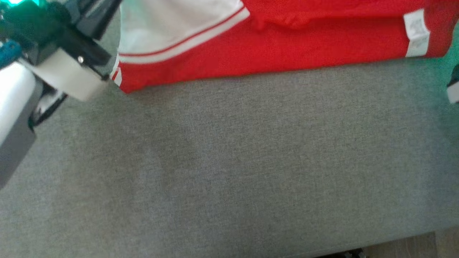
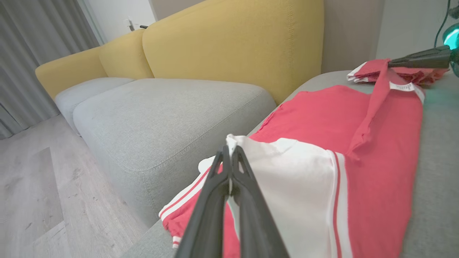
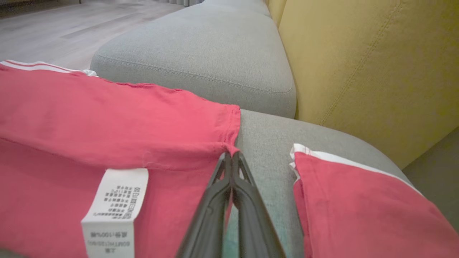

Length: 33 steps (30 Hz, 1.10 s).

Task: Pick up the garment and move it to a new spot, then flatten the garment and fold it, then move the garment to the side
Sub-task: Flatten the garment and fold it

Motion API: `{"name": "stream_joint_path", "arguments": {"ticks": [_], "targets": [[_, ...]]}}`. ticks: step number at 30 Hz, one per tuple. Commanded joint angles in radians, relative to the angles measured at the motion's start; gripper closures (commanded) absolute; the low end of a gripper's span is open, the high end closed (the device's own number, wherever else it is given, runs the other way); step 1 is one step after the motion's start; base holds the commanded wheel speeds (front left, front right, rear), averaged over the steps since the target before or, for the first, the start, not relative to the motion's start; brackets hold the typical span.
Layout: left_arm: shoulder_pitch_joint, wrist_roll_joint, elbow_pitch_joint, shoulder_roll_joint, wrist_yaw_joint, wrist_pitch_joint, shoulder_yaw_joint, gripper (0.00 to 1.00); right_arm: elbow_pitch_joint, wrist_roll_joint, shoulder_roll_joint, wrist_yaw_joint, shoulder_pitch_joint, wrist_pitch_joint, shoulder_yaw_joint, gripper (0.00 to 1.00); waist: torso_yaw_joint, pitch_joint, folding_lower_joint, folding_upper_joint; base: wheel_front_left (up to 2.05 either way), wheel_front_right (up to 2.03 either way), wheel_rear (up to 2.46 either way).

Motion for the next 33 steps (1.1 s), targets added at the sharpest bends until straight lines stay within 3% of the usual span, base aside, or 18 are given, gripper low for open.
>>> {"name": "stream_joint_path", "arguments": {"ticks": [1, 7, 8, 9, 10, 12, 15, 23, 33], "targets": [[-0.068, 0.011, 0.005, 0.028, -0.002, -0.011, 0.039, 1.0, 0.003, 0.001, -0.027, 0.007, -0.021, -0.025, 0.008, 1.0, 0.001, 0.013, -0.0002, 0.0, 0.0, 0.0, 0.0], [-0.141, 0.018, 0.078, 0.016, -0.005, -0.038, 0.014, 1.0, 0.084, 0.002, -0.009, 0.007, -0.095, -0.065, 0.042, 1.0, 0.0, 0.033, -0.0002, 0.0, 0.0, 0.0, 0.0], [-0.145, 0.012, 0.09, 0.013, -0.005, -0.04, 0.011, 1.0, 0.1, 0.005, -0.004, 0.007, -0.104, -0.065, 0.047, 0.67, 0.0, 0.034, -0.0002, 0.0, 0.0, 0.0, 0.0], [-0.145, 0.012, 0.09, 0.013, -0.005, -0.04, 0.011, 1.0, 0.1, 0.005, -0.004, 0.007, -0.104, -0.065, 0.047, 0.67, 0.0, 0.034, -0.0002, 0.0, 0.0, 0.0, 0.0], [-0.146, 0.007, 0.101, 0.008, -0.005, -0.044, 0.01, 0.92, 0.113, 0.007, 0.0, 0.007, -0.112, -0.07, 0.052, 0.0, -0.001, 0.034, -0.0002, 0.0, 0.0, 0.0, 0.0], [-0.143, 0.002, 0.123, 0.0, -0.005, -0.055, 0.006, 0.0, 0.134, 0.007, 0.012, 0.007, -0.126, -0.089, 0.055, 0.0, -0.001, 0.031, -0.0002, 0.0, 0.0, 0.0, 0.0], [-0.114, -0.009, 0.152, -0.014, 0.021, -0.073, 0.008, 0.0, 0.153, 0.006, 0.027, 0.007, -0.133, -0.115, 0.069, 0.0, -0.004, 0.014, -0.0002, 0.0, 0.0, 0.0, 0.0], [0.115, -0.132, 0.115, -0.064, 0.174, -0.081, 0.04, 0.0, 0.158, 0.007, 0.045, 0.007, -0.084, -0.143, 0.081, 0.0, -0.004, -0.048, -0.0002, 0.0, 0.0, 0.0, 0.0], [0.344, -0.26, 0.073, -0.087, 0.365, 0.043, 0.048, 0.0, 0.127, 0.005, 0.072, 0.007, -0.017, -0.145, 0.059, 0.0, -0.01, -0.077, -0.0002, 0.0, 0.0, 0.0, 0.0]]}}
